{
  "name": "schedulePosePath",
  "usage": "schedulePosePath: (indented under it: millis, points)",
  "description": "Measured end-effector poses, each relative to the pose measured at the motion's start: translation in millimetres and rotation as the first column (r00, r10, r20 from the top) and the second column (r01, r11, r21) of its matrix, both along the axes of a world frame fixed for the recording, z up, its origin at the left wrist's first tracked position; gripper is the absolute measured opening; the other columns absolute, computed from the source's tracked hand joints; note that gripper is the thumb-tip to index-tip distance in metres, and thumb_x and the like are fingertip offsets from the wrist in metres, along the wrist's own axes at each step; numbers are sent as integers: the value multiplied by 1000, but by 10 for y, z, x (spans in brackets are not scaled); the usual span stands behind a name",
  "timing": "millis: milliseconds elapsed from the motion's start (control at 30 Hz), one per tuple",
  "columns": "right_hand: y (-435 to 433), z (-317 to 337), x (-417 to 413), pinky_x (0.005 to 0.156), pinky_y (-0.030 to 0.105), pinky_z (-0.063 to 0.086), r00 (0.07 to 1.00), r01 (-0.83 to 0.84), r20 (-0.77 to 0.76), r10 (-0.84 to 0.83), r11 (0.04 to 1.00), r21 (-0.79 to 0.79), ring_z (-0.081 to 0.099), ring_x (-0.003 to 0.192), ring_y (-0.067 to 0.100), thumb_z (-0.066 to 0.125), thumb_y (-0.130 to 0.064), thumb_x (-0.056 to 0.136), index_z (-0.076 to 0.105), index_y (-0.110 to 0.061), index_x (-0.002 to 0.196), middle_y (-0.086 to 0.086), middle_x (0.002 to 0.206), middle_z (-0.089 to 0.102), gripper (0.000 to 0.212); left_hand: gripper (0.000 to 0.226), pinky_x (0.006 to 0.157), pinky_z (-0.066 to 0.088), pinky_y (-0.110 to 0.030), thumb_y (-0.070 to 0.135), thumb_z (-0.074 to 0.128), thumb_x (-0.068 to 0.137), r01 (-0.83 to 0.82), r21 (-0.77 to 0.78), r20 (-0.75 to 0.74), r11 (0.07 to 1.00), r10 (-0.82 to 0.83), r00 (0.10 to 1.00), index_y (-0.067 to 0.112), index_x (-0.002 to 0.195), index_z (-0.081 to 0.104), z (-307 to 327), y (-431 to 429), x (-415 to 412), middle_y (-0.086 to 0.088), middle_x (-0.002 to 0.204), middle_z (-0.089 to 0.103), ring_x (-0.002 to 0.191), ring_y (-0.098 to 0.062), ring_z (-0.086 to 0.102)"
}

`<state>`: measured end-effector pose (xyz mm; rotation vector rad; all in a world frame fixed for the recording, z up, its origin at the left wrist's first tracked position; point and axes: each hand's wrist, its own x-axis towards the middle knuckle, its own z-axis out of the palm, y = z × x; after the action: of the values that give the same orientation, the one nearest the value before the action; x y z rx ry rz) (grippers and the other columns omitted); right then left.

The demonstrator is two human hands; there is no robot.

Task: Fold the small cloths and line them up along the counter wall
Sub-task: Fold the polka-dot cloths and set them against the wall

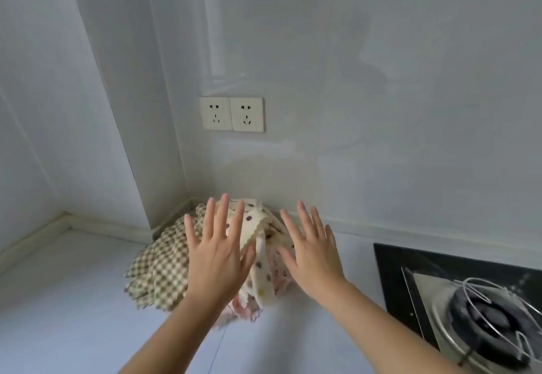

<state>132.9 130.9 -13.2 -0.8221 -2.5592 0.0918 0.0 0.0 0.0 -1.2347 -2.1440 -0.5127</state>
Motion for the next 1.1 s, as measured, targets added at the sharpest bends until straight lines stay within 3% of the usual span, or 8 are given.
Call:
schedulePosePath:
  millis: [167, 267, 367, 567, 667, 767, 933, 1100]
  points:
    - [-141, -683, -85, 115, 45, 20, 981, -99, 144, 132, 971, -219, 5, 147, 26, 43, -43, 96, 0, -37, 151, -2, 160, -11, 70, 67, 95, 43, -56, 46, 36, 81, -31, -150, 78, 988, 43, 996, 14, 141, 38, -792, -44, 37, -19, 144, 43, 128, -40, 45]
    - [-181, -957, -85, 111, 45, 24, 959, -128, 223, 175, 969, -210, 14, 145, 22, 41, -43, 95, 10, -32, 151, -2, 160, 5, 65, 59, 79, 53, -49, 41, 39, 76, 15, -185, 130, 983, 9, 991, 20, 130, 46, -1073, -73, 50, -18, 136, 50, 113, -41, 57]
    - [-224, -1078, -49, 111, 46, 18, 952, -136, 256, 166, 982, -132, 12, 145, 16, 29, -42, 96, 23, -24, 147, -3, 156, 22, 55, 48, 74, 52, -45, 39, 41, 75, 41, -121, 114, 992, -28, 993, 23, 119, 53, -1230, -100, 67, -9, 127, 54, 105, -35, 60]
    - [-390, -1084, 113, 104, 42, 24, 981, -82, 161, 104, 987, -142, 32, 135, 15, 38, -32, 97, 53, -17, 119, -3, 142, 42, 31, 41, 82, 40, -37, 42, 39, 84, 139, 103, 132, 985, -152, 979, 19, 107, 64, -1222, -210, 123, 4, 111, 60, 101, -21, 52]
    - [-507, -1086, 276, 96, 39, 29, 994, -13, 110, 24, 995, -103, 45, 122, 19, 38, -28, 96, 55, -18, 108, -2, 125, 53, 23, 26, 77, 30, -28, 35, 43, 87, 220, 292, 99, 931, -259, 961, 19, 93, 64, -1112, -279, 169, 5, 98, 59, 91, -18, 52]
    - [-607, -1094, 420, 95, 37, 35, 994, 105, 20, -104, 986, -127, 50, 116, 26, 43, -27, 94, 52, -16, 110, 2, 121, 56, 21, 9, 70, 36, -29, 10, 53, 82, 463, 338, -8, 819, -490, 872, 18, 86, 51, -1096, -268, 210, 4, 83, 52, 77, -16, 46]
    - [-636, -1154, 478, 77, 43, 47, 895, 302, -334, -295, 953, -33, 59, 100, 36, 75, -20, 71, 50, -4, 115, 14, 109, 60, 53, 30, 69, 39, -24, 9, 59, 78, 561, 153, 201, 813, -582, 788, 19, 106, 58, -1234, -253, 214, 11, 88, 48, 83, -9, 46]
    - [-579, -1160, 471, 93, 49, 46, 842, 321, -470, -266, 946, 39, 47, 127, 38, 86, -21, 60, 42, -3, 137, 18, 143, 43, 90, 14, 59, 45, -33, 13, 61, 68, 564, 90, 95, 821, -571, 816, 18, 81, 59, -1186, -245, 182, 5, 85, 53, 76, -18, 52]
